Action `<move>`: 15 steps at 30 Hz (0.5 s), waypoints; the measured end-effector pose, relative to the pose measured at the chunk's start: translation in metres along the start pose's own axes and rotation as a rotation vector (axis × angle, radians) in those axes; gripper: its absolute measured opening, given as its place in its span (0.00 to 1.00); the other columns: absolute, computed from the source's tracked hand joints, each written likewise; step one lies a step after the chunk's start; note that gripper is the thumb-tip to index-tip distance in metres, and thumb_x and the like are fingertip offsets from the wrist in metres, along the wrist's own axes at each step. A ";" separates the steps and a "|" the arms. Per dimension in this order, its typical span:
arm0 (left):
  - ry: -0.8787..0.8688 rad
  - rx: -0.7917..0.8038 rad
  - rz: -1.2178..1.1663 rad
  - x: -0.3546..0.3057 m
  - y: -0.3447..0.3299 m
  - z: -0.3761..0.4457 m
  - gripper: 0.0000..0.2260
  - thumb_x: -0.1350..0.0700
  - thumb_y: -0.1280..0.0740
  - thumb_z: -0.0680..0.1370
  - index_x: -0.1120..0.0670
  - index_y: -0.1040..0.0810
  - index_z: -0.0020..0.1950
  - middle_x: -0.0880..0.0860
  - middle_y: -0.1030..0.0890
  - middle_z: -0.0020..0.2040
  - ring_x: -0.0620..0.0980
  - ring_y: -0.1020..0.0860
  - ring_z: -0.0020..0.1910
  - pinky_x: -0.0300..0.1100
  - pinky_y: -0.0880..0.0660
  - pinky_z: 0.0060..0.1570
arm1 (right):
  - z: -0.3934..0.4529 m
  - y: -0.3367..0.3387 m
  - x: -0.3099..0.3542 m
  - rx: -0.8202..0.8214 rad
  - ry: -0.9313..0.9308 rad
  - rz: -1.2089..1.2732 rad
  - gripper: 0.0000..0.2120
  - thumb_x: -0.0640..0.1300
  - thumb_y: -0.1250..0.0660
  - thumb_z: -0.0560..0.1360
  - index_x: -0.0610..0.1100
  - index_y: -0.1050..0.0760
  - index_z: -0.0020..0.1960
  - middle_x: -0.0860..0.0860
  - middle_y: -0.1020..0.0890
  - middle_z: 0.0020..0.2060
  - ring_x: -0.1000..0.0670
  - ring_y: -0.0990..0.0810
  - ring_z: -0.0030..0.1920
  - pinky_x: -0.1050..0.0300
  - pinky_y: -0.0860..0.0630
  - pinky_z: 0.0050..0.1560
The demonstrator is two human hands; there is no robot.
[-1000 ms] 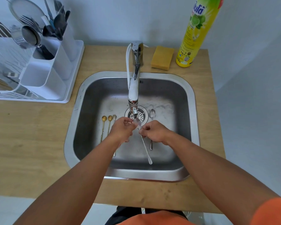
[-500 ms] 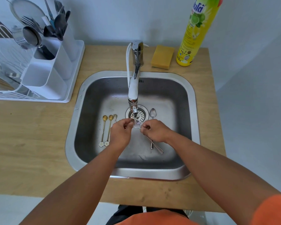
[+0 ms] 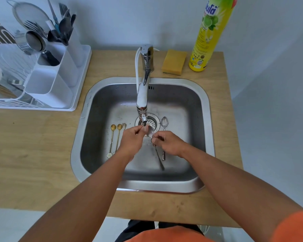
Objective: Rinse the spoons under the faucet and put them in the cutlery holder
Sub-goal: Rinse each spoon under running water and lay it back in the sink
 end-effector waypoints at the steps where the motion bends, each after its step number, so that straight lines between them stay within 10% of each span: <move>1: 0.048 0.047 -0.057 0.003 0.002 0.001 0.09 0.47 0.32 0.83 0.47 0.13 0.49 0.41 0.28 0.26 0.43 0.34 0.27 0.36 0.34 0.27 | -0.001 0.000 -0.001 0.000 0.003 0.008 0.10 0.46 0.33 0.82 0.47 0.20 0.43 0.56 0.22 0.35 0.54 0.26 0.38 0.55 0.28 0.46; 7: 0.050 0.002 -0.083 0.007 0.001 -0.005 0.08 0.58 0.25 0.79 0.54 0.13 0.57 0.51 0.12 0.46 0.37 0.19 0.37 0.45 0.19 0.56 | -0.004 -0.005 -0.003 -0.011 0.005 0.020 0.10 0.46 0.33 0.82 0.49 0.22 0.42 0.57 0.23 0.34 0.54 0.27 0.38 0.54 0.28 0.45; 15: -0.028 -0.269 -0.060 -0.001 -0.006 -0.008 0.08 0.47 0.19 0.72 0.48 0.15 0.39 0.43 0.15 0.34 0.38 0.19 0.33 0.29 0.25 0.34 | -0.004 -0.009 0.009 -0.041 0.047 -0.067 0.09 0.48 0.34 0.82 0.52 0.23 0.43 0.57 0.22 0.36 0.55 0.26 0.37 0.57 0.29 0.42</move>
Point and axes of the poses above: each hand's wrist, its own z-axis towards the middle knuckle, its own y-axis out of the back of the hand, x = y × z, the point moved 2 cm from there along z, towards the middle knuckle
